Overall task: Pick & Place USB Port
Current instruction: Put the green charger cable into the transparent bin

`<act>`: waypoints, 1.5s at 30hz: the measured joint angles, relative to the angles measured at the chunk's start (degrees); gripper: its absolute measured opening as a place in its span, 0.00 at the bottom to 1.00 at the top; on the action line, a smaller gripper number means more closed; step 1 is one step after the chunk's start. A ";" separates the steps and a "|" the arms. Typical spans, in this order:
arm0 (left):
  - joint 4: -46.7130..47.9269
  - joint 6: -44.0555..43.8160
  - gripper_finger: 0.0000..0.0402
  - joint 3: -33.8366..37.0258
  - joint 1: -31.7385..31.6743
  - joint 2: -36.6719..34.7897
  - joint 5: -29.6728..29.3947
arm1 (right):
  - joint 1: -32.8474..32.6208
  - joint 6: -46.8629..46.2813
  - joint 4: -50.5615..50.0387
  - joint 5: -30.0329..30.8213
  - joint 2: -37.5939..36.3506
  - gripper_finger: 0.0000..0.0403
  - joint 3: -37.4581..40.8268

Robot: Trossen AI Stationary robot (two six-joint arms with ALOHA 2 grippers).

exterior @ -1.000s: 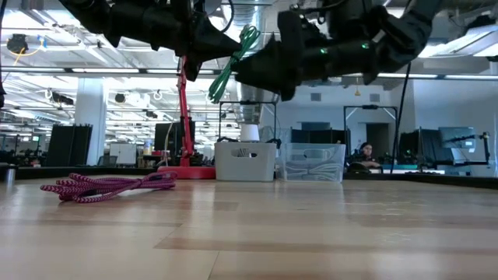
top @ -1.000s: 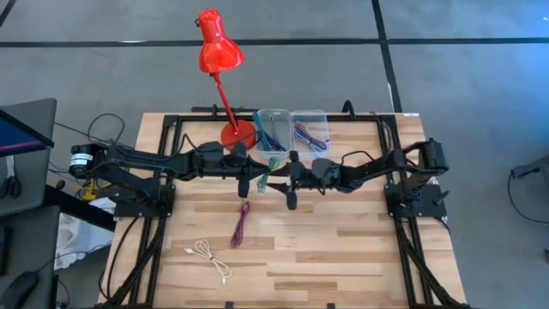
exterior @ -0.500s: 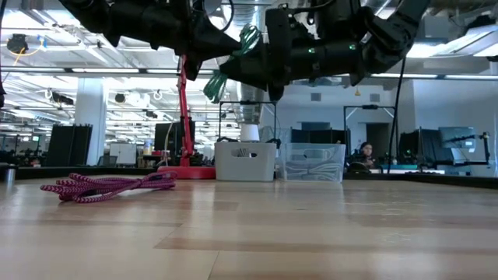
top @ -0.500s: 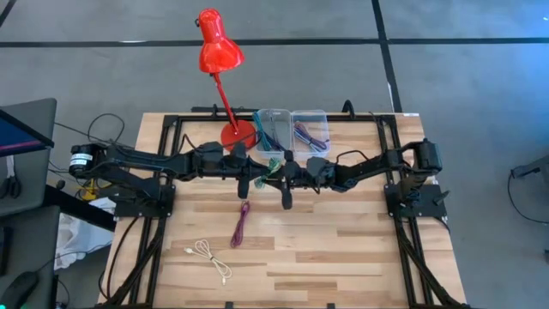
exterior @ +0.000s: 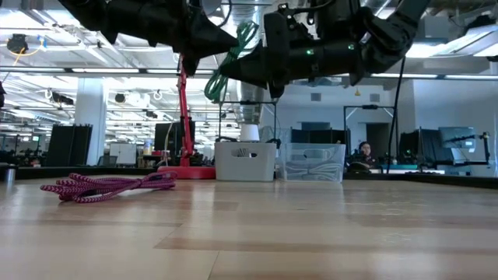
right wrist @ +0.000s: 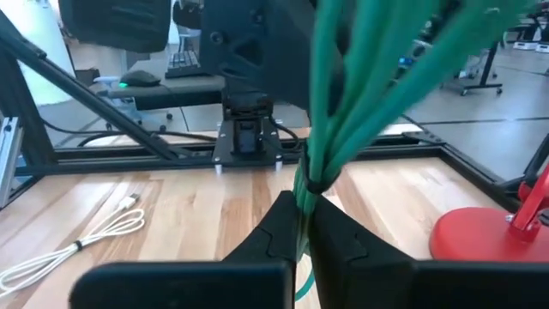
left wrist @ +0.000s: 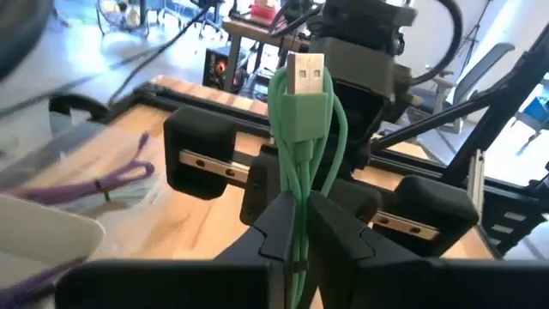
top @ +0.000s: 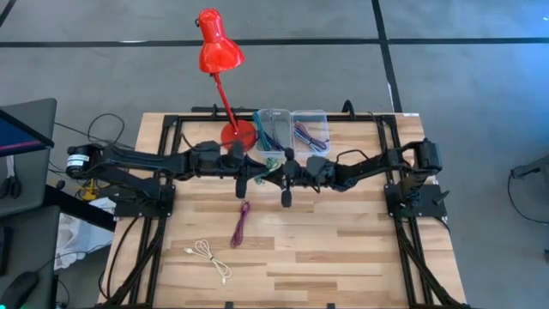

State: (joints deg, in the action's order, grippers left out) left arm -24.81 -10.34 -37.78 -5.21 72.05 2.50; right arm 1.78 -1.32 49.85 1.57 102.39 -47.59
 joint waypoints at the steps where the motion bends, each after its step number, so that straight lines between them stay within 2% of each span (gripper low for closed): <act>1: 0.37 1.03 0.08 0.05 -0.02 -0.63 -0.08 | 0.03 0.00 -0.17 -0.01 -0.06 0.01 -0.07; 5: 1.88 1.19 0.10 0.20 -0.02 -3.89 -0.07 | 0.26 0.31 -1.09 -0.05 -0.03 0.01 0.00; 12: 10.87 1.13 0.11 0.02 -0.02 -9.61 -0.06 | 1.93 1.77 -5.72 0.73 -1.11 0.00 0.17; 21: 18.78 1.10 0.11 0.09 -0.02 -13.90 0.05 | 5.32 5.86 -19.83 6.06 -11.09 0.00 0.11; 26: 18.85 1.09 0.08 2.20 0.04 -15.13 -0.32 | 7.57 5.99 -28.01 6.93 -16.95 0.00 0.51; 32: 18.49 1.02 0.04 7.09 2.26 -19.38 -6.93 | 10.63 4.49 -24.35 9.10 -23.88 0.00 9.76; 36: 18.21 -0.38 0.02 9.16 3.47 -23.34 -7.62 | 14.84 1.81 -22.58 9.15 -26.72 0.00 15.82; 45: 16.41 -1.08 0.03 10.58 5.75 -27.88 -8.81 | 23.80 0.35 -20.76 8.50 -21.36 0.00 18.74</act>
State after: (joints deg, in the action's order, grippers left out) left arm -8.40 -11.42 -27.20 0.54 44.16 -6.31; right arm 25.59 -0.97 29.09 10.07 81.03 -28.85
